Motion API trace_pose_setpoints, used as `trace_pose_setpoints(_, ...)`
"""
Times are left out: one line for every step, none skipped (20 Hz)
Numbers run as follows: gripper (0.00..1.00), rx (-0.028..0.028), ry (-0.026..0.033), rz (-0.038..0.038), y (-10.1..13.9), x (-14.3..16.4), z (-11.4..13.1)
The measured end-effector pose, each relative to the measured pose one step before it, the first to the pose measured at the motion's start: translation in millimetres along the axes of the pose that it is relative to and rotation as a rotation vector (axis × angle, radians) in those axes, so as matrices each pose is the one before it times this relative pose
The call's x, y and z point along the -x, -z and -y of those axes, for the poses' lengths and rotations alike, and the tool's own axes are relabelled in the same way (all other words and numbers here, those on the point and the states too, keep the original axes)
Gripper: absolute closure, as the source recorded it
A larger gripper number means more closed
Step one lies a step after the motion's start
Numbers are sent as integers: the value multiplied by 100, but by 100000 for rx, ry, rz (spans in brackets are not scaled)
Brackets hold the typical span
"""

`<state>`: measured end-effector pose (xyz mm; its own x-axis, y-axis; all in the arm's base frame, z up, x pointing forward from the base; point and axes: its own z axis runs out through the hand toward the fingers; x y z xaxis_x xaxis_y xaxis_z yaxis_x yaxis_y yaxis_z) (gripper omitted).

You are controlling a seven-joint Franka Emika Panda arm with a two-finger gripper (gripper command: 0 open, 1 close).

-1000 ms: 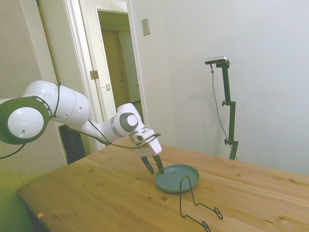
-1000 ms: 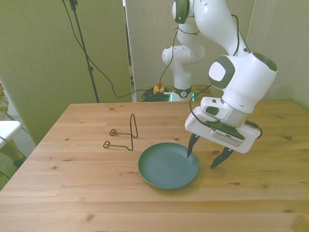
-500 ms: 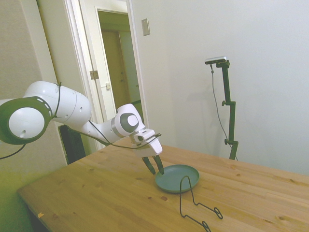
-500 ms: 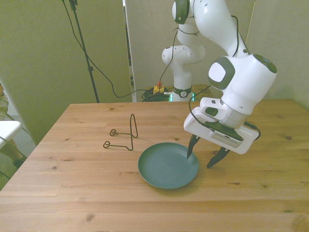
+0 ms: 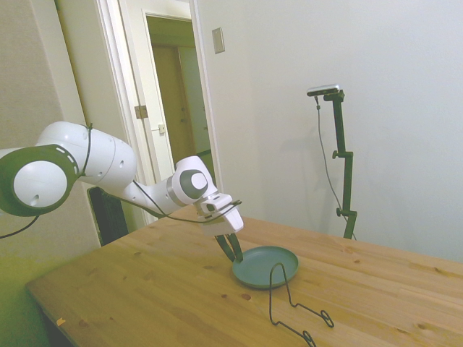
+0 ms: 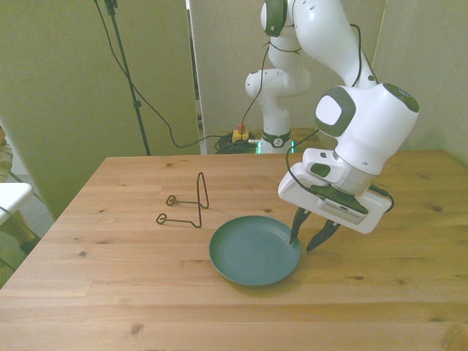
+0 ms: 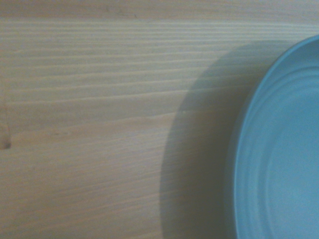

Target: Load the plate

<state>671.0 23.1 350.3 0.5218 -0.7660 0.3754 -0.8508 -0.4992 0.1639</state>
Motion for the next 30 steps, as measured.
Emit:
trace_pose_setpoints(100, 56, 152, 32, -29, 19, -9)
trace_pose_setpoints(100, 55, 123, 30, -29, 17, -10)
trace_pose_setpoints(100, 29, 91, 13, -17, -8, -12)
trace_pose_setpoints(100, 19, 37, 7, -13, -26, -15)
trace_pose_setpoints(100, 37, -2, -2, -20, -36, -23)
trace_pose_setpoints(100, 43, 16, 18, -29, -48, -32)
trace_pose_setpoints(100, 48, 68, 22, -33, -49, -33)
trace_pose_setpoints(100, 23, 225, 13, -27, -61, -34)
trace_pose_setpoints(100, -258, 377, -66, -5, -61, -4)
trace_pose_setpoints(100, -773, 123, -216, 85, -82, 39)
trace_pose_setpoints(100, -945, 81, -188, 136, -101, 34)
trace_pose_setpoints(100, -740, 156, 37, 184, -72, -12)
trace_pose_setpoints(100, -708, 155, 55, 232, -98, -38)
trace_pose_setpoints(100, -588, 145, 149, 277, -128, -92)
trace_pose_setpoints(100, -577, 195, 392, 238, -93, -123)
trace_pose_setpoints(100, -941, 249, 826, 249, -47, -166)
trace_pose_setpoints(100, -1078, 348, 881, 363, -25, -260)
trace_pose_setpoints(100, -1328, 620, 604, 504, 11, -292)
trace_pose_setpoints(100, -2168, 859, 1065, 753, 78, -359)
trace_pose_setpoints(100, -2727, 955, 1083, 1014, 108, -417)
trace_pose_setpoints(100, -2759, 1007, 1318, 1231, 142, -496)
trace_pose_setpoints(100, -2303, 839, 723, 1175, 102, -495)
trace_pose_setpoints(100, -2232, 400, 989, 1111, 86, -519)
trace_pose_setpoints(100, -1835, 719, 702, 1012, 58, -521)
trace_pose_setpoints(100, -2126, 440, 558, 984, 48, -493)
trace_pose_setpoints(100, -1994, 670, 379, 824, 34, -443)
trace_pose_setpoints(100, -1978, 416, 734, 770, 57, -449)
trace_pose_setpoints(100, -2338, 932, 686, 892, 35, -406)
trace_pose_setpoints(100, -2298, 812, 776, 929, 44, -382)
trace_pose_setpoints(100, -2228, 720, 568, 1041, 69, -424)
